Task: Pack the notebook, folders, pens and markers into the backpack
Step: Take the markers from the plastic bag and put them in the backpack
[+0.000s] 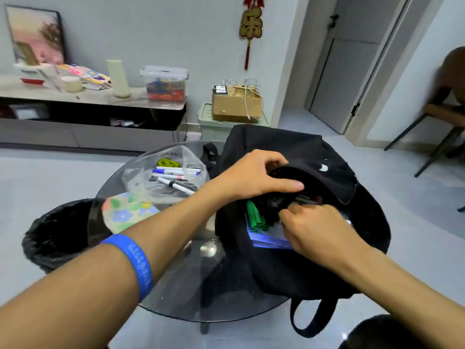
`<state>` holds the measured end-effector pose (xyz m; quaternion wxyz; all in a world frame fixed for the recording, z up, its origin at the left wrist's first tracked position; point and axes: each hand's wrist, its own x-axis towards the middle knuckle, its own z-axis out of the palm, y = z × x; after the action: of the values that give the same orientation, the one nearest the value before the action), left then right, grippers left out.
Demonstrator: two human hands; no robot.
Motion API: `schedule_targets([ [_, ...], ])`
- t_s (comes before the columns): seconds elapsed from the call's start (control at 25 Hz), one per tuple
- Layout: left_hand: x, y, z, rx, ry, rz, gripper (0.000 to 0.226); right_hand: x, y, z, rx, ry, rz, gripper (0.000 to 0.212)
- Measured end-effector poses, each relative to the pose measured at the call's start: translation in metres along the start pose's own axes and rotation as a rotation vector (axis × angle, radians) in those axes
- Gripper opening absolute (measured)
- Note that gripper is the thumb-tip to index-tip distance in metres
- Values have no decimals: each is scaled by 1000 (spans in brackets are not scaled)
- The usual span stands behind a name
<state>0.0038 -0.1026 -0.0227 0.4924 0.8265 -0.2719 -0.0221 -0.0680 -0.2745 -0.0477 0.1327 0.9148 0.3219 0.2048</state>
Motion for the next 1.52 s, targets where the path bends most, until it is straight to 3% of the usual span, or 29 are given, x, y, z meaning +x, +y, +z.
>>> schedule_targets([
  [0.08, -16, -1, 1, 20, -187, 48, 34, 1, -28, -18, 144, 122, -148, 14],
  [0.16, -31, -11, -16, -58, -243, 11, 37, 6, -44, -32, 228, 153, -207, 21],
  [0.28, -64, -53, -63, -54, -32, -69, 23, 39, -65, -42, 398, 86, -135, 20],
  [0.36, -82, -93, -94, 305, 141, -232, 23, 82, -83, -34, 477, 41, -67, 16],
  [0.44, -96, -122, -114, 703, 170, -447, 26, 136, -100, -12, 517, -37, -2, 17],
  [0.48, -100, -133, -121, 771, 153, -506, 29, 165, -109, 4, 553, -75, 27, 20],
  [0.64, -109, -161, -128, 842, -59, -559, 41, 252, -131, 66, 674, -255, 131, 31],
  [0.8, -106, -168, -128, 882, -125, -611, 42, 286, -126, 110, 449, -412, 162, 49],
  [0.96, -104, -165, -129, 894, -105, -614, 35, 295, -119, 124, 310, -400, 128, 38],
  [1.2, -99, -171, -128, 873, -79, -608, 32, 297, -104, 123, 393, -483, 176, 17],
  [1.44, -95, -175, -126, 869, -65, -615, 40, 287, -85, 102, 838, -455, 134, 19],
  [1.52, -94, -176, -127, 866, -54, -624, 44, 281, -74, 88, 979, -556, 119, 21],
])
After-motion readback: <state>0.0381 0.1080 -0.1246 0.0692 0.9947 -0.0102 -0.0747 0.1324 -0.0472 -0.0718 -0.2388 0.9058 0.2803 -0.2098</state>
